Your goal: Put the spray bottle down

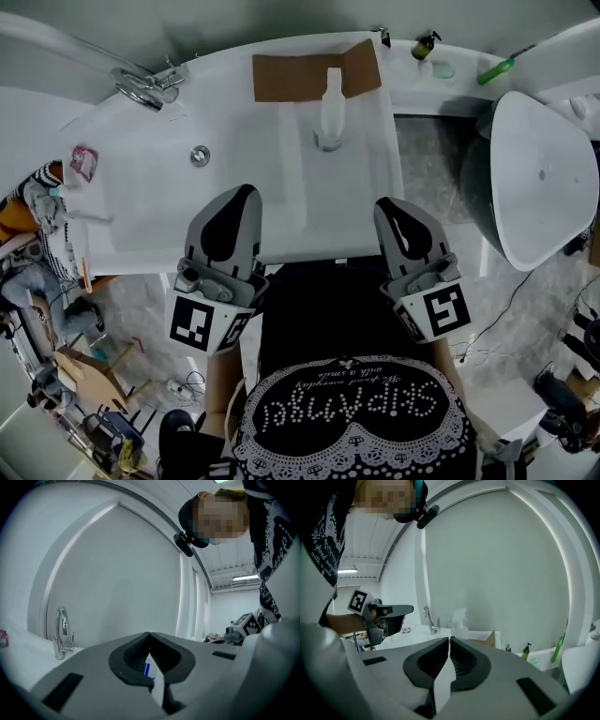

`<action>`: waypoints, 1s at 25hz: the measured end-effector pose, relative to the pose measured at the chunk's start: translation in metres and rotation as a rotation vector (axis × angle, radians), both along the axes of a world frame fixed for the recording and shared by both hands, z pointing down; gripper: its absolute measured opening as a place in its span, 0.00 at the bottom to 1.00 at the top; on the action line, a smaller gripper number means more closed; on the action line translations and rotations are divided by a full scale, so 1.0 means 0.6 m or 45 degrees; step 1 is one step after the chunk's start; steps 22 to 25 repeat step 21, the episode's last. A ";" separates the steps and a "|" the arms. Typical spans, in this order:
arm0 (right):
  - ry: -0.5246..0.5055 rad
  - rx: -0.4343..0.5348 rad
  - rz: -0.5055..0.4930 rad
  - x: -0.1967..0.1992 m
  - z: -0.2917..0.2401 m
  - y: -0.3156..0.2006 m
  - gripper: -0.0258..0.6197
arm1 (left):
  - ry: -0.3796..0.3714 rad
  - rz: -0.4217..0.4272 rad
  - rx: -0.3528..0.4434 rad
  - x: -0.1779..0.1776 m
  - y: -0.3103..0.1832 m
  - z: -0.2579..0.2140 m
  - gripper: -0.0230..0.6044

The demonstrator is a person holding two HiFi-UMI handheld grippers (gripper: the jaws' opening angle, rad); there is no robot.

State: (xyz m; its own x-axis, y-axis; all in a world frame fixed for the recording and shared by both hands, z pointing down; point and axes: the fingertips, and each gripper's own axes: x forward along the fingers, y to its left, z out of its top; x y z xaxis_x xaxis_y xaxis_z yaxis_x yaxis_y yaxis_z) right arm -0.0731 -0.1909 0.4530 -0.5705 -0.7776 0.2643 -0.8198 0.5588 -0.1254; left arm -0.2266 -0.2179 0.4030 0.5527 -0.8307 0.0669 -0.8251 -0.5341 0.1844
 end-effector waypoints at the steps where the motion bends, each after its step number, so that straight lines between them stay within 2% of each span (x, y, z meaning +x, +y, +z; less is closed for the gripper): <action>1: 0.006 0.001 -0.005 -0.003 0.000 0.001 0.08 | 0.002 0.005 0.003 -0.003 0.000 0.001 0.04; 15: 0.037 0.007 0.003 -0.005 0.000 -0.015 0.08 | 0.026 0.026 0.010 -0.010 -0.010 0.004 0.04; 25: 0.041 0.004 -0.005 -0.008 0.004 -0.017 0.08 | 0.017 -0.005 0.026 -0.016 -0.007 0.005 0.04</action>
